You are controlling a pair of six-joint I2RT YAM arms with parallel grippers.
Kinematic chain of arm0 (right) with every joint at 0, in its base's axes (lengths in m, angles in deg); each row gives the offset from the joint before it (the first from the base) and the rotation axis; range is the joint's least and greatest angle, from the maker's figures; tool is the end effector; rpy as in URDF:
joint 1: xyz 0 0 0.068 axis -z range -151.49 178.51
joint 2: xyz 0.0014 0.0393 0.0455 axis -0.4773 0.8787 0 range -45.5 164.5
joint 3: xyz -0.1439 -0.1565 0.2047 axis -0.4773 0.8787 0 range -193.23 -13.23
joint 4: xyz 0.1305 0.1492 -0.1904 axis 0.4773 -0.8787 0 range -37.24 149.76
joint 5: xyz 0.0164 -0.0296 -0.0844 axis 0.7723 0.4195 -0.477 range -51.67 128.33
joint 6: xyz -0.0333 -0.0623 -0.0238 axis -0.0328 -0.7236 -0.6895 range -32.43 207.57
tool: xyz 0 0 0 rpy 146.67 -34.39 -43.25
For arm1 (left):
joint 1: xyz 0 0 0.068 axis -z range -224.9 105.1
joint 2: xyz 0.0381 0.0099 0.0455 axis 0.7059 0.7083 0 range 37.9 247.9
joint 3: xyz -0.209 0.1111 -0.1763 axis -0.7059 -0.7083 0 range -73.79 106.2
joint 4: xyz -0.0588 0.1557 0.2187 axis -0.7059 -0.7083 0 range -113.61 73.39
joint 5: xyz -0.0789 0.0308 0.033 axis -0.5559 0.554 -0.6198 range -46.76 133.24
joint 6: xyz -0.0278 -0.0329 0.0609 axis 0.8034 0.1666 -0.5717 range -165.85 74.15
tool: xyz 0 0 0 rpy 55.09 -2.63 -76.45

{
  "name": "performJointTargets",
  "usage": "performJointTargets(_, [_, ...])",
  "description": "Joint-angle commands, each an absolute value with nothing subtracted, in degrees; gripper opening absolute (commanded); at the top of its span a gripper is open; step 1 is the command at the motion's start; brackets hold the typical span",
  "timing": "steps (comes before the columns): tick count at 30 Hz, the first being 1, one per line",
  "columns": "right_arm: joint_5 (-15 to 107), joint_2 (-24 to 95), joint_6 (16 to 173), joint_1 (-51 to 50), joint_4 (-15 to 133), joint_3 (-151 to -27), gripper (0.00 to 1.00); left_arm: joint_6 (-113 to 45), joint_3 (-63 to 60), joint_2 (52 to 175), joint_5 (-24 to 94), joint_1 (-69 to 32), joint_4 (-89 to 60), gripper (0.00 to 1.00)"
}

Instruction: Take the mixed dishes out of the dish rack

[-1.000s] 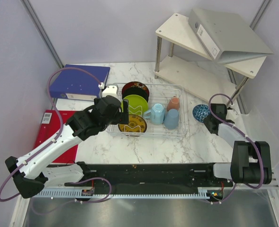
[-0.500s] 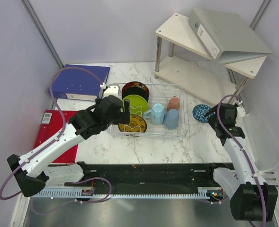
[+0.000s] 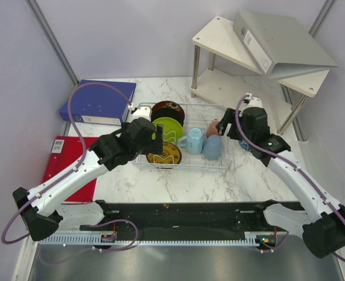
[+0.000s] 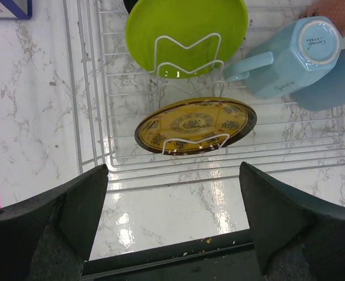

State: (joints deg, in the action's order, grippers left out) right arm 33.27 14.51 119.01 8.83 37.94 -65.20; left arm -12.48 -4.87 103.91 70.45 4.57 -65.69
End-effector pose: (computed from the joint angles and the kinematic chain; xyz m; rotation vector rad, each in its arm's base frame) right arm 0.2466 0.0823 0.3174 0.2712 2.1038 0.4452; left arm 0.1835 -0.1707 0.3552 0.0989 2.2725 -0.1918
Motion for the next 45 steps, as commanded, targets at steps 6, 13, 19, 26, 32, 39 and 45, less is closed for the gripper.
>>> performJointTargets(6, [25.07, 24.01, 102.52, -4.7, 35.24, -70.97, 0.84, -11.22, -6.29, 102.23, 68.91, 4.4, -63.72, 0.99])
performJointTargets(13, [20.67, 26.92, 102.42, -7.52, 35.59, -68.61, 0.83, -11.66, -7.26, 102.32, 69.44, 4.4, -63.45, 0.99])
performJointTargets(19, [18.03, 29.29, 103.3, -7.52, 36.82, -67.02, 0.82, -11.83, -7.26, 103.63, 69.61, 4.4, -63.28, 0.99])
performJointTargets(26, [20.57, 32.72, 105.24, -7.61, 38.22, -65.79, 0.79, -11.66, -7.17, 104.16, 68.47, 4.4, -63.19, 0.99])
performJointTargets(32, [20.75, 32.55, 105.5, -7.61, 38.4, -65.97, 0.58, -11.57, -7.61, 103.99, 68.47, 4.4, -63.1, 1.0])
performJointTargets(39, [21.1, 27.63, 106.38, -7.78, 34.28, -69.12, 0.49, -11.48, -7.79, 103.73, 68.56, 4.4, -63.02, 1.0])
performJointTargets(45, [22.59, 22.18, 106.91, -8.67, 26.81, -77.03, 0.43, -11.48, -7.09, 104.16, 68.82, 4.4, -63.1, 0.99])
